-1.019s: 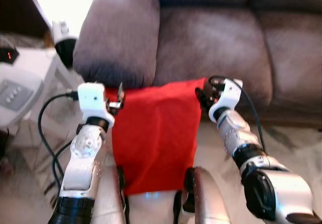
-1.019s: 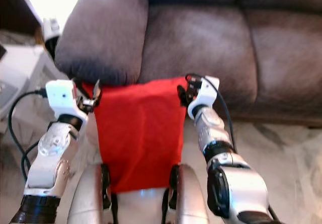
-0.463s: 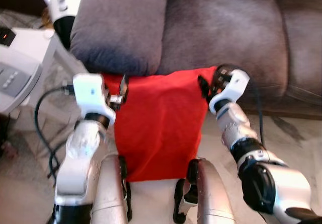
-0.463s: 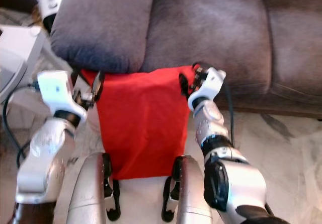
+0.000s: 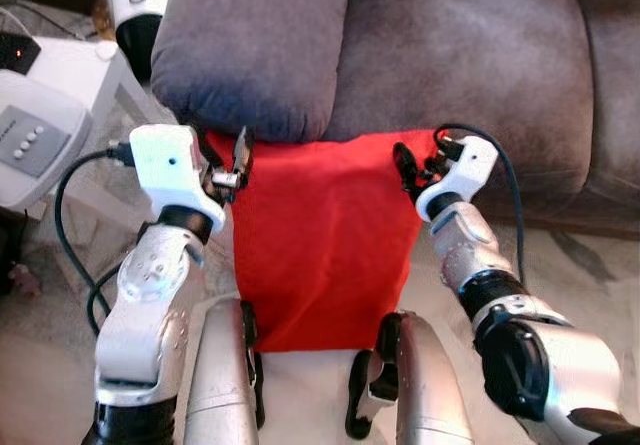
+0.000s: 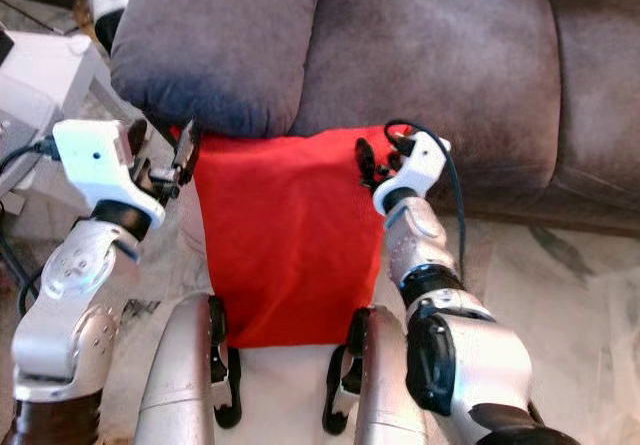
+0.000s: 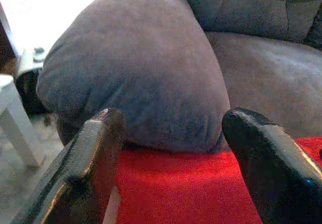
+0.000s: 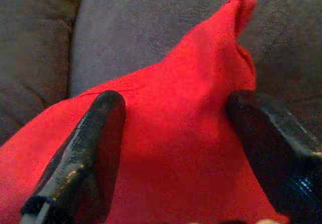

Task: Move the pillow to the sofa from floor

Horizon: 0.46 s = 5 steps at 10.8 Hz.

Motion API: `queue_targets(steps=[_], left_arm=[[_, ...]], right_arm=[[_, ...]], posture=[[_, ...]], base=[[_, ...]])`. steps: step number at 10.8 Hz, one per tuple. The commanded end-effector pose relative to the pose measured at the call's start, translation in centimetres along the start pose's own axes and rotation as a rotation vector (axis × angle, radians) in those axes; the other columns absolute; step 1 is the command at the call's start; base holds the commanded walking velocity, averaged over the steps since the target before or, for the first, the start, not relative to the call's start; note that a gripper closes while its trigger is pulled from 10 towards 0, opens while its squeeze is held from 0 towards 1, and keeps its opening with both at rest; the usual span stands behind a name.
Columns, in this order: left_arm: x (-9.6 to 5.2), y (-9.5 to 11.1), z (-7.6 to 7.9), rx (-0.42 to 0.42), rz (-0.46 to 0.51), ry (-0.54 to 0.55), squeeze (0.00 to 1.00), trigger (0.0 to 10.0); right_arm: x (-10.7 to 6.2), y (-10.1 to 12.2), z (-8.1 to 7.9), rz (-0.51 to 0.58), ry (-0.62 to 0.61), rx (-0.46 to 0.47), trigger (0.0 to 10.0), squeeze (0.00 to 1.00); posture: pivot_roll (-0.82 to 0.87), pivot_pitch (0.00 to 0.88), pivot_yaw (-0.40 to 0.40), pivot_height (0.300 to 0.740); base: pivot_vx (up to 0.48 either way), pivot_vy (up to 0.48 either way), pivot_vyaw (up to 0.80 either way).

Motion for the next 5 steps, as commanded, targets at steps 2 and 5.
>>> queue_targets(steps=[2, 5], left_arm=[[-0.75, 0.44, -0.25, -0.004, -0.007, 0.009, 0.00, 10.0], [-1.08, 0.65, -0.34, -0.003, -0.025, 0.010, 0.00, 10.0]], right_arm=[[-0.25, -0.91, 0.70, -0.037, -0.056, -0.011, 10.0, 0.00], [-0.23, -1.63, 0.18, -0.052, -0.058, 0.002, 10.0, 0.00]], posture=[[0.26, 0.478, -0.039, 0.578], [0.27, 0.486, -0.035, 0.578]], base=[[0.000, 0.000, 0.00], [0.000, 0.000, 0.00]])
Point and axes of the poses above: a point about 5 cm out from each wrist's last joint towards the gripper, its own x axis pointing out of the wrist towards the gripper, its own y axis along the axis of the wrist's last joint, z = x × y, the point moved 2 cm from there along x, pointing out of the wrist towards the gripper, and after that the axes turned 3 degrees about x, right-handed, at the moved point
